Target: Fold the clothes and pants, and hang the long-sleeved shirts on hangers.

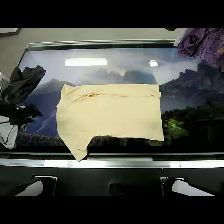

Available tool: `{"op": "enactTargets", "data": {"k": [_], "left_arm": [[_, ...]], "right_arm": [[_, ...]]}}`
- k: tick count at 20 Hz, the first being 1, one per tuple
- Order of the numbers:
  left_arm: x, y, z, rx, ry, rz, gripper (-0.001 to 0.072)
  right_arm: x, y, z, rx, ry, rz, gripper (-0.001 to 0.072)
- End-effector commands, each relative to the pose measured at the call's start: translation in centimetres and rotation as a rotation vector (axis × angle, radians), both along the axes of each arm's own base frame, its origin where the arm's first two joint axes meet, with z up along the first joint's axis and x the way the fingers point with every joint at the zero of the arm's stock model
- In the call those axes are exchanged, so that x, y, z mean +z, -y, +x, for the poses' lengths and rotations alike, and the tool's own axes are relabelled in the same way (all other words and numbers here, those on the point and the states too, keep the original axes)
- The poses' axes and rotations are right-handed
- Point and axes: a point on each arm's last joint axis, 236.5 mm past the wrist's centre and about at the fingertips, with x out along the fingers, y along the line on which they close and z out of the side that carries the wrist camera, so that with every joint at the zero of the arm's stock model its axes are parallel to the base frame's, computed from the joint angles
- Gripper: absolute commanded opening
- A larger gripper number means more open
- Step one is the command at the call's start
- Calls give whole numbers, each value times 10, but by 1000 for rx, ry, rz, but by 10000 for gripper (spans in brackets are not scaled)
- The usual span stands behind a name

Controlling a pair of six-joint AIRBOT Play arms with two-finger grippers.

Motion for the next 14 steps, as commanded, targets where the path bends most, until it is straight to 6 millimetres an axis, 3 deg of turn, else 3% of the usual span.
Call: {"op": "enactTargets", "data": {"k": [1,5,9,12,13,14], "left_arm": [[-20,-1,-24,15,-43,4,557],[-20,-1,-24,14,-44,4,557],[-20,-1,-24,13,-44,4,557],[-21,2,-36,62,-105,-23,563],[-22,1,-39,76,-113,-33,632],[-23,0,-40,75,-110,-48,682]], "right_arm": [[-45,-22,-40,-21,-48,27,554],[-68,-46,-58,8,-62,51,554],[-84,-60,-54,33,-47,-1,553],[-88,-80,-51,97,-41,-14,524],[-88,-84,-51,112,-36,-20,394],[-89,-85,-50,111,-38,-24,172]]}}
